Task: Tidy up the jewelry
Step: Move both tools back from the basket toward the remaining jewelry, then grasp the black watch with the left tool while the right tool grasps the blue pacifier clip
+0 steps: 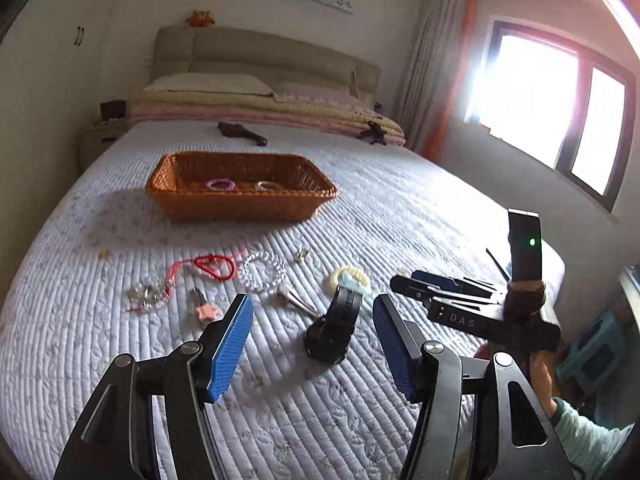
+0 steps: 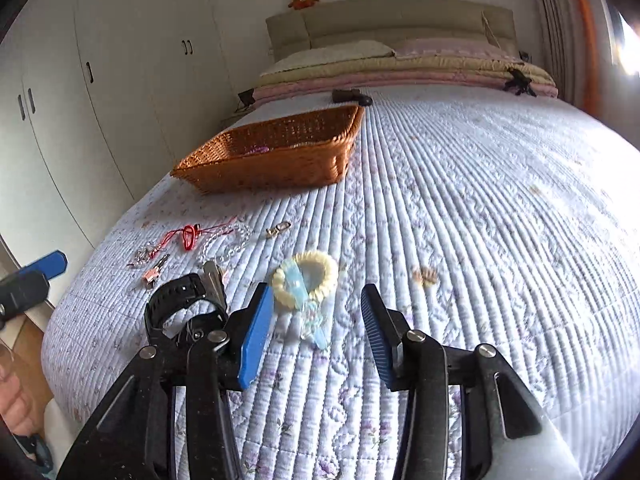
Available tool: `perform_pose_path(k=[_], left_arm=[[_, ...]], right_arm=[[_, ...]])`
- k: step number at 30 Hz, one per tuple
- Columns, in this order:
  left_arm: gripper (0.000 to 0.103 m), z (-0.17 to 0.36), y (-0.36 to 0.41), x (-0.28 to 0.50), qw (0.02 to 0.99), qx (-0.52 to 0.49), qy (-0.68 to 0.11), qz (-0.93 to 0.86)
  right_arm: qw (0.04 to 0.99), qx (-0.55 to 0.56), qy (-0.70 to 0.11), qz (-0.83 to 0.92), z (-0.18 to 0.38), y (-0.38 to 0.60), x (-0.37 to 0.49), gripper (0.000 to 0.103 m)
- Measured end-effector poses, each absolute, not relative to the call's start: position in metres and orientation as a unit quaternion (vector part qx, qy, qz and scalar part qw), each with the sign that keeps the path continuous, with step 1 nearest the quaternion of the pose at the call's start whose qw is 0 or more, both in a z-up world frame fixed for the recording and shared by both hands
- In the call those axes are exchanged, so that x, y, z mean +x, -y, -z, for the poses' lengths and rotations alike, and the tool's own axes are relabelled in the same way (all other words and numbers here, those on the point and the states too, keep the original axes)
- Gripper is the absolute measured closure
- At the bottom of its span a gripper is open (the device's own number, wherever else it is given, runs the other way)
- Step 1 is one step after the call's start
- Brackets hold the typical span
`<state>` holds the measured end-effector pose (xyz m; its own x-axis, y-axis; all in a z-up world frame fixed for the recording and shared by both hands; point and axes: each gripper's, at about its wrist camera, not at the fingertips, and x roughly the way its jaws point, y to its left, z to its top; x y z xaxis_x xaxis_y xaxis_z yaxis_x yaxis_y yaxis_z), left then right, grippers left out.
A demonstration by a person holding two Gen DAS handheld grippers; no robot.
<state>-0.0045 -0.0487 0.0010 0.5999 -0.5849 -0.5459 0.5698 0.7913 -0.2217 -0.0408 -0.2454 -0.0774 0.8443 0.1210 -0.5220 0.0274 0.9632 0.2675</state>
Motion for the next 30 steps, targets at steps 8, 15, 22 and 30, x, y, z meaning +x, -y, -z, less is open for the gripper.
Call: perform_pose_path(k=[8, 15, 22, 30], left_arm=[[0.040, 0.047, 0.068, 0.003, 0.875, -0.018, -0.352, 0.333], [0.046, 0.063, 0.080, 0.012, 0.868, -0.014, -0.366, 0.336], [0.060, 0.074, 0.093, 0.017, 0.864, -0.005, -0.379, 0.331], [0.072, 0.073, 0.096, 0.023, 0.863, -0.007, -0.385, 0.327]], right_arm=[[0.948, 0.098, -0.303, -0.017, 0.097, 0.233, -0.031, 0.055], [0.943, 0.072, -0.326, -0.005, 0.106, 0.222, -0.016, 0.056], [0.937, 0.067, -0.344, -0.007, 0.109, 0.219, -0.006, 0.058], [0.937, 0.053, -0.346, -0.001, 0.109, 0.215, -0.004, 0.071]])
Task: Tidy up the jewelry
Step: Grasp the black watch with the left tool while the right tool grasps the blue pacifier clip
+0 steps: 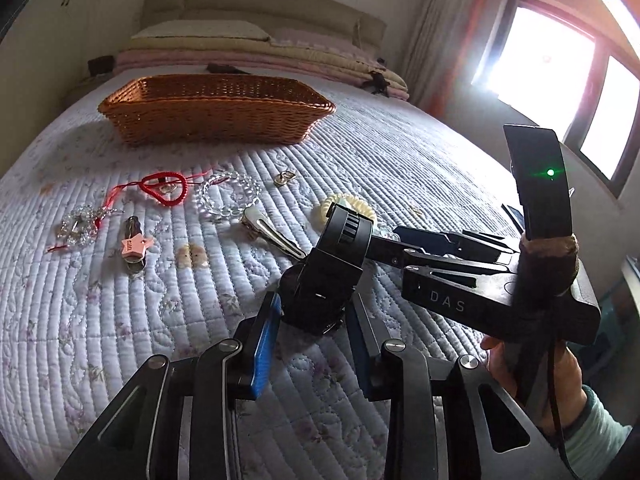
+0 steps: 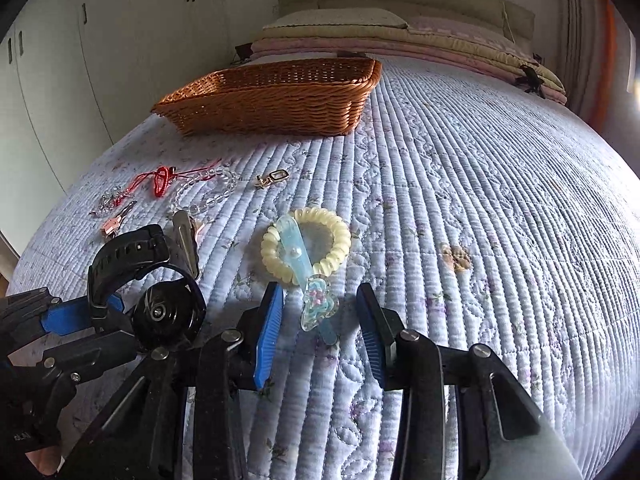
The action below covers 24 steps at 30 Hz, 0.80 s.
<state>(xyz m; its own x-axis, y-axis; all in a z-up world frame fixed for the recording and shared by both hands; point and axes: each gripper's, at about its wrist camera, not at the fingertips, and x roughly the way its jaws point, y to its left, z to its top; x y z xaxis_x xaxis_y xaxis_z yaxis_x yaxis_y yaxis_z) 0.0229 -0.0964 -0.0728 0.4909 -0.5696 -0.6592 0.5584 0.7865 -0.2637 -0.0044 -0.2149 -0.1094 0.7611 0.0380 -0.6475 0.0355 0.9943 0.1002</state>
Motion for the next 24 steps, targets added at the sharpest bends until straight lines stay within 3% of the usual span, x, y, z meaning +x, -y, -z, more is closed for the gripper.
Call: perform_pose_path(k=[1, 2, 14, 24], left_arm=[[0.073, 0.072, 0.098, 0.023, 0.864, -0.006, -0.385, 0.325], [0.074, 0.072, 0.099, 0.023, 0.866, -0.003, -0.382, 0.323], [0.080, 0.064, 0.093, 0.024, 0.874, -0.004, -0.368, 0.318], [0.088, 0.070, 0.086, 0.057, 0.865, -0.002, -0.415, 0.282]], right_arm=[[0.937, 0.054, -0.346, -0.003, 0.110, 0.215, -0.004, 0.080], [0.937, 0.056, -0.346, -0.006, 0.110, 0.215, -0.005, 0.081], [0.941, 0.080, -0.327, -0.019, 0.107, 0.223, -0.014, 0.082], [0.940, 0.087, -0.329, -0.021, 0.107, 0.225, -0.014, 0.082]])
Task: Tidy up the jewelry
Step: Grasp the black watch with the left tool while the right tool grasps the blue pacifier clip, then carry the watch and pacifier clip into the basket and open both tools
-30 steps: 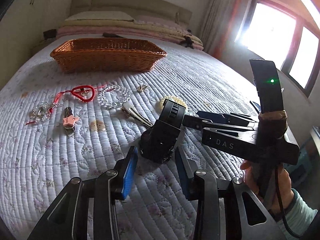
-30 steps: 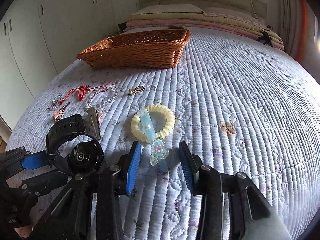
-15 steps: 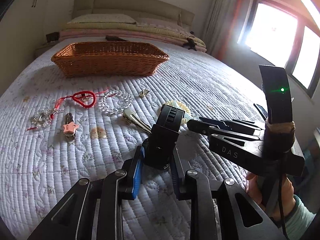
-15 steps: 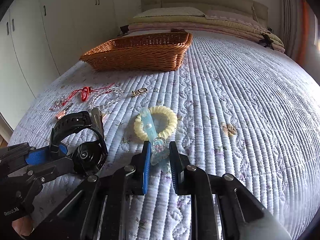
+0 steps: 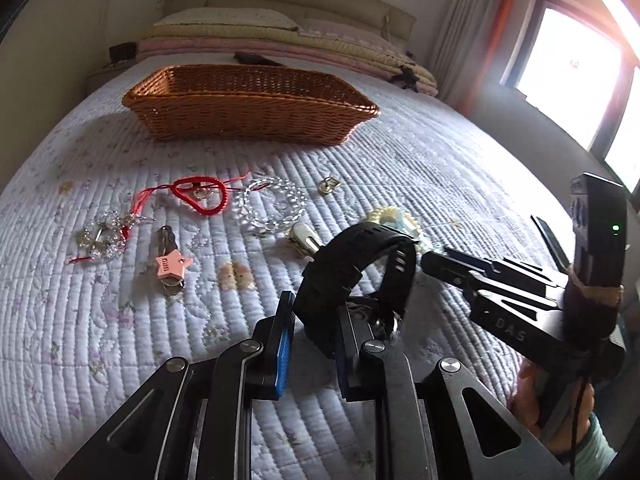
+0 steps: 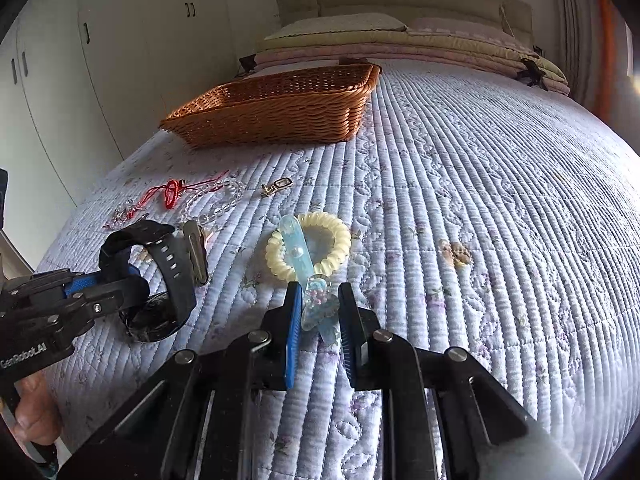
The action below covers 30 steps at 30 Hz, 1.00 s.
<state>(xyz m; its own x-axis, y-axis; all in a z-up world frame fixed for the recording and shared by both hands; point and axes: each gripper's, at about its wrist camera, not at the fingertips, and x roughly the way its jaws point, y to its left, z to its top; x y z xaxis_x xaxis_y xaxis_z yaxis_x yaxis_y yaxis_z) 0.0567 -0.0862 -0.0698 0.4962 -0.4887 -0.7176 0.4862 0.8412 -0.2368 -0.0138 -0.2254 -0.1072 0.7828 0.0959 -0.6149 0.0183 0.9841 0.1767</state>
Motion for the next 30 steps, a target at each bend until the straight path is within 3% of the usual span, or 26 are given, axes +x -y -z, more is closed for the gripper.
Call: perform_pose_path(k=[3, 15, 23, 30], left_arm=[[0.093, 0.074, 0.085, 0.065, 0.859, -0.007, -0.426, 0.285], [0.094, 0.065, 0.072, 0.054, 0.864, -0.045, -0.412, 0.287], [0.094, 0.019, 0.059, 0.068, 0.880, -0.050, -0.374, 0.289], [0.094, -0.029, 0.062, 0.135, 0.903, -0.044, -0.341, 0.258]], right_arm=[[0.940, 0.089, -0.329, -0.021, 0.108, 0.226, -0.014, 0.082], [0.947, 0.097, -0.306, -0.021, 0.099, 0.229, -0.026, 0.082], [0.953, 0.116, -0.277, -0.027, 0.061, 0.239, -0.027, 0.082], [0.965, 0.084, -0.248, -0.032, 0.000, 0.231, 0.023, 0.082]])
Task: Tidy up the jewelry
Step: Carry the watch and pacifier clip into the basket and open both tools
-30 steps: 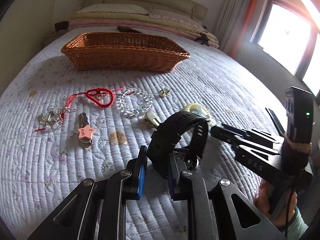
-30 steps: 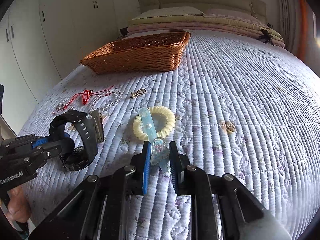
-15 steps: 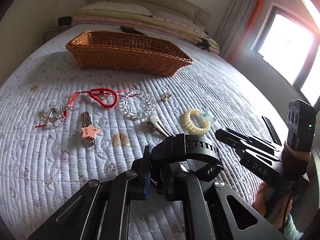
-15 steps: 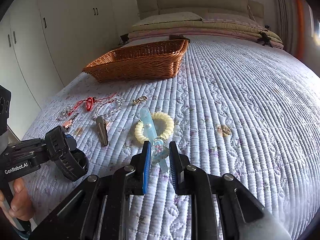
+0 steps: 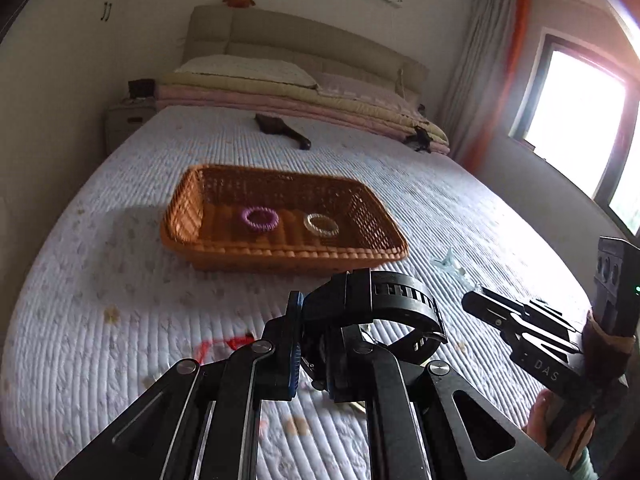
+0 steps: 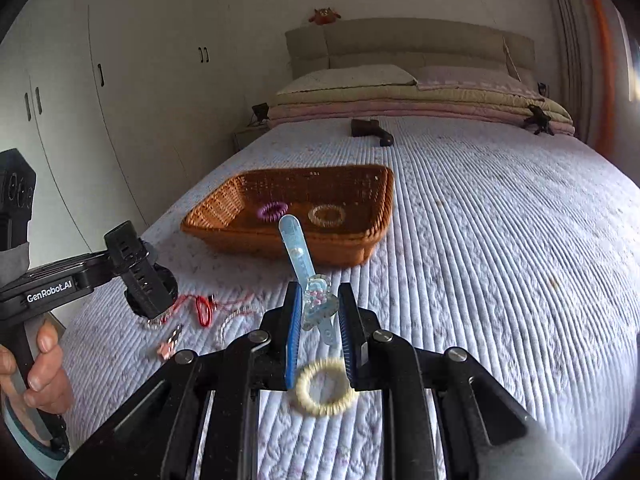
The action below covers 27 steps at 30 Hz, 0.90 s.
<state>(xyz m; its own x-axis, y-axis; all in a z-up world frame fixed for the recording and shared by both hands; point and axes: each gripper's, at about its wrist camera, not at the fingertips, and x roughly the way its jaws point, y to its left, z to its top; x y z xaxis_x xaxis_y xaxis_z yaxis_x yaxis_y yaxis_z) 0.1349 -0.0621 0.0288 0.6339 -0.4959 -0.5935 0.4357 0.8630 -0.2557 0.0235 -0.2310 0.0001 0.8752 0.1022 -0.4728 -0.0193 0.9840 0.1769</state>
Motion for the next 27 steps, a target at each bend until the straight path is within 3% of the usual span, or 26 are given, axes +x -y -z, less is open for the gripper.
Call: perform_pose_path(k=[5, 12, 17, 27], left_arm=[[0.094, -0.040, 0.073, 0.212, 0.910, -0.045, -0.341, 0.233], [0.094, 0.004, 0.080, 0.304, 0.901, -0.053, -0.392, 0.177], [0.094, 0.030, 0.090, 0.323, 0.893, -0.042, -0.415, 0.169], [0.090, 0.036, 0.098, 0.322, 0.897, -0.012, -0.406, 0.177]], right_arm=[[0.964, 0.058, -0.260, -0.017, -0.029, 0.218, 0.106, 0.082], [0.940, 0.061, -0.334, 0.000, 0.005, 0.213, 0.217, 0.082], [0.919, 0.079, -0.387, 0.001, 0.029, 0.214, 0.251, 0.082], [0.914, 0.106, -0.392, -0.015, 0.037, 0.224, 0.255, 0.082]])
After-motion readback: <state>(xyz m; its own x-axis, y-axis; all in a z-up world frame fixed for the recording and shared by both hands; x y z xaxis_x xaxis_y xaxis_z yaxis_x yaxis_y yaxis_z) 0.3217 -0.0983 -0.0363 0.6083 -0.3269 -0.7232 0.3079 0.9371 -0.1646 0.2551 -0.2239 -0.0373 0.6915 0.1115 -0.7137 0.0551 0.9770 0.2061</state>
